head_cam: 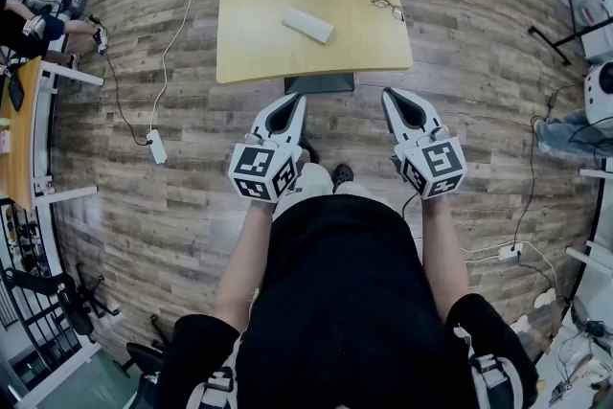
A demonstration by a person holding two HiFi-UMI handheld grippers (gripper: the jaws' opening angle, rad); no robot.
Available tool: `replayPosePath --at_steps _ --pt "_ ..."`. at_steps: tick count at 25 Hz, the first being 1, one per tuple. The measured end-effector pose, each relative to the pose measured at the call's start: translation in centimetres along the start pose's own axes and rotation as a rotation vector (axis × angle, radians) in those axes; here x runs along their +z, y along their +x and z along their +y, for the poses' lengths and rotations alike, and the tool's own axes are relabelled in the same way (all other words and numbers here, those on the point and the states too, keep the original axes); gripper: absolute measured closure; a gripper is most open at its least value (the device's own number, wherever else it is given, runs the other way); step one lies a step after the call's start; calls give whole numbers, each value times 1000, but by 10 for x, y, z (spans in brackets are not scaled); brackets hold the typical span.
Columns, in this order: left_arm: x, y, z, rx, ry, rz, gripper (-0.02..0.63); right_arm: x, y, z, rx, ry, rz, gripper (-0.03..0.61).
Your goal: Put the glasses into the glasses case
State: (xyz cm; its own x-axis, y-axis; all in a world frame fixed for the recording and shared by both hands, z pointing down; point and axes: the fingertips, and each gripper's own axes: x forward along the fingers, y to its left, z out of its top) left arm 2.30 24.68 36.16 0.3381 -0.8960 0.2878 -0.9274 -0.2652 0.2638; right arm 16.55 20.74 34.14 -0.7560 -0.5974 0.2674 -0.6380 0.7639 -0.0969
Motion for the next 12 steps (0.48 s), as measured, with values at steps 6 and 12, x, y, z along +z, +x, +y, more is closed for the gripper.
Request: replayPosePath --at_steps 6,12 --pt "-3 4 -4 5 2 7 591 2 0 -2 -17 -28 -7 561" --pt "-8 11 4 14 -6 33 591 -2 14 -7 -24 -18 18 561"
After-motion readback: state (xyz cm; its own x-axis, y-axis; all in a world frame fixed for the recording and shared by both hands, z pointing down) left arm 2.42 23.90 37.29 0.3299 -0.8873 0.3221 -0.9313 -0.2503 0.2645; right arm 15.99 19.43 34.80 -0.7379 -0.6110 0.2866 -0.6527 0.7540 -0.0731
